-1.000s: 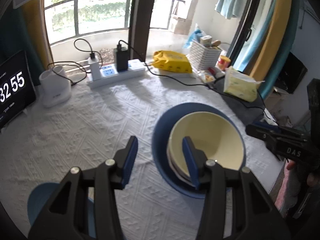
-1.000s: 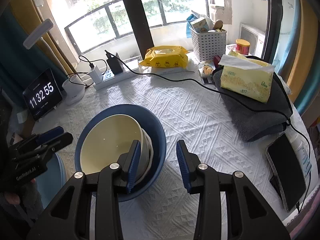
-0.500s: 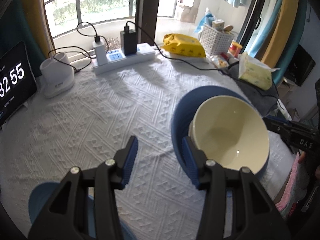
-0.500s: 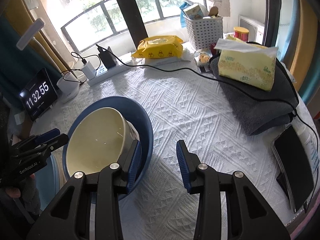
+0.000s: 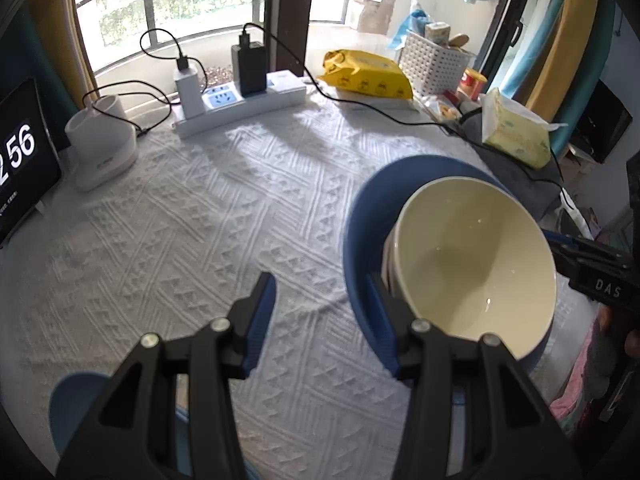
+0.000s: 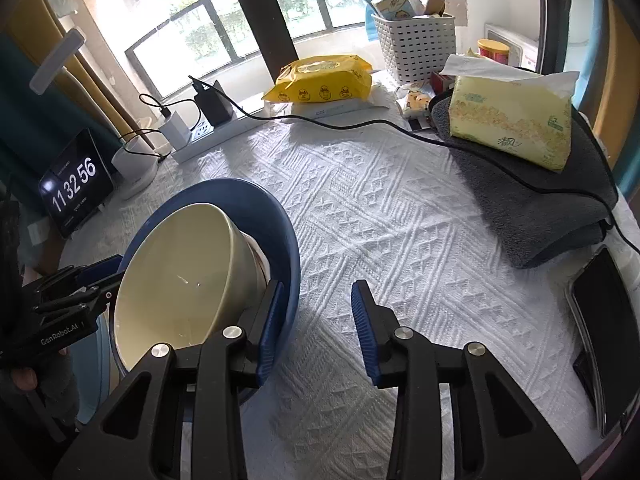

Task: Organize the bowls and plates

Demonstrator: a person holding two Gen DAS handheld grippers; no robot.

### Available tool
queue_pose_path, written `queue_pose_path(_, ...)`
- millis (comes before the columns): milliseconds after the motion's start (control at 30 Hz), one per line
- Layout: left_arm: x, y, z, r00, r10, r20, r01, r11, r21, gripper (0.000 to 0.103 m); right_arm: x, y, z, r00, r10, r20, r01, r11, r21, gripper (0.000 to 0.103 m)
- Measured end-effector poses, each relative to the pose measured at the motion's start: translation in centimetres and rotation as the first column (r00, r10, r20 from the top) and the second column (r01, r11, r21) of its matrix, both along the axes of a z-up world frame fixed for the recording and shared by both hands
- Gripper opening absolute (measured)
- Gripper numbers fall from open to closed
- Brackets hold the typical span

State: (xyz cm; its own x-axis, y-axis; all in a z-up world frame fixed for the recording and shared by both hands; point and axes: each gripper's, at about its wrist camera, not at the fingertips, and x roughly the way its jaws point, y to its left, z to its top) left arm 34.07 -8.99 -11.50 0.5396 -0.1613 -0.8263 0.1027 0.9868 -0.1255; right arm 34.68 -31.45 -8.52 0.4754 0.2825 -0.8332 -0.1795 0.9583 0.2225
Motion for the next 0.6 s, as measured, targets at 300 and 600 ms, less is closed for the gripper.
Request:
queue_pose_path(300, 0.0, 0.1, -0.1, 1.0, -0.007, 0.015, 0.007, 1.0, -0.018, 0.044, 0.0, 0.5, -0.2, 0.999, 0.025, 0.024, -0.025, 1.0, 0.016, 0.024)
queue_pose_path(600, -0.6, -1.5, 0.1, 0.997, -0.051, 0.049, 0.052, 0.999, -0.015, 0.013, -0.5, 1.1, -0.1, 0.999, 0.016, 0.052, -0.017, 0.999, 0.027, 0.011)
